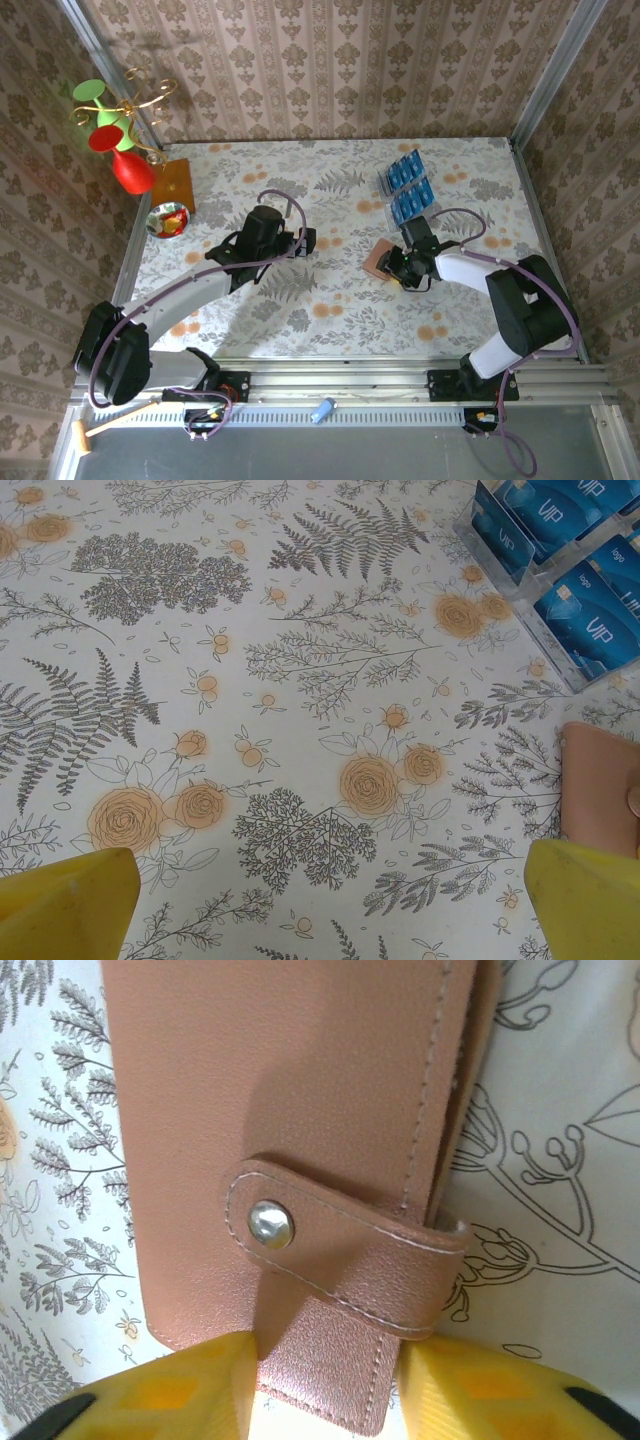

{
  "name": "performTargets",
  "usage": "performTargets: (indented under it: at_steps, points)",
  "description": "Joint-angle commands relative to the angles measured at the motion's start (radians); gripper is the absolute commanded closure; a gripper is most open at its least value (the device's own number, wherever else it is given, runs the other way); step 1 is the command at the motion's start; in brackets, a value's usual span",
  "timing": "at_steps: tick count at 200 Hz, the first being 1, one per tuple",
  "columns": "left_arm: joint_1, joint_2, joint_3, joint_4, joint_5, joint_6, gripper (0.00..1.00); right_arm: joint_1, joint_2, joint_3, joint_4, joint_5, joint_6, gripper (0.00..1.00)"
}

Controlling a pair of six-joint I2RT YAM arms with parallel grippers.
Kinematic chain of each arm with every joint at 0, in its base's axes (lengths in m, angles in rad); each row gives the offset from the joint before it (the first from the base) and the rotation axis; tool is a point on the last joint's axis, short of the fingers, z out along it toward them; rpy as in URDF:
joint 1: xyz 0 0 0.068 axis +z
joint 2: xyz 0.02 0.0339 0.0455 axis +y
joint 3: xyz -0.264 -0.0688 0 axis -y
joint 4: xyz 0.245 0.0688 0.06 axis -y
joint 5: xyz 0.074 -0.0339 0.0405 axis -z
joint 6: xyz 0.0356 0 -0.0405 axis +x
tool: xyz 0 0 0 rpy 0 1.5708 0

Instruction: Put the credit cards into the card holder

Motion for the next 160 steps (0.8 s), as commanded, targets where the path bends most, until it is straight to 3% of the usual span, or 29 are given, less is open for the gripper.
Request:
performTargets:
  at_steps: [1, 39, 103, 117, 160]
  points:
    - [0.004, 0.013, 0.016, 0.0, 0.007, 0.01, 0.0, 0.012, 0.033, 0.007, 0.034, -0.008, 0.014, 0.68]
    - [0.006, 0.01, 0.014, -0.002, 0.004, 0.013, 0.0, 0.012, 0.008, -0.008, 0.033, -0.01, 0.011, 1.0]
    - [0.03, -0.014, 0.012, -0.022, 0.01, 0.031, 0.0, 0.023, -0.114, 0.033, 0.001, -0.078, -0.027, 1.0]
    - [0.066, -0.022, 0.008, -0.015, 0.076, 0.009, 0.0, 0.04, -0.136, 0.056, -0.004, -0.093, -0.042, 1.0]
    - [0.293, 0.007, -0.007, 0.057, 0.469, -0.187, 0.0, 0.092, -0.166, 0.112, 0.041, -0.159, -0.067, 1.0]
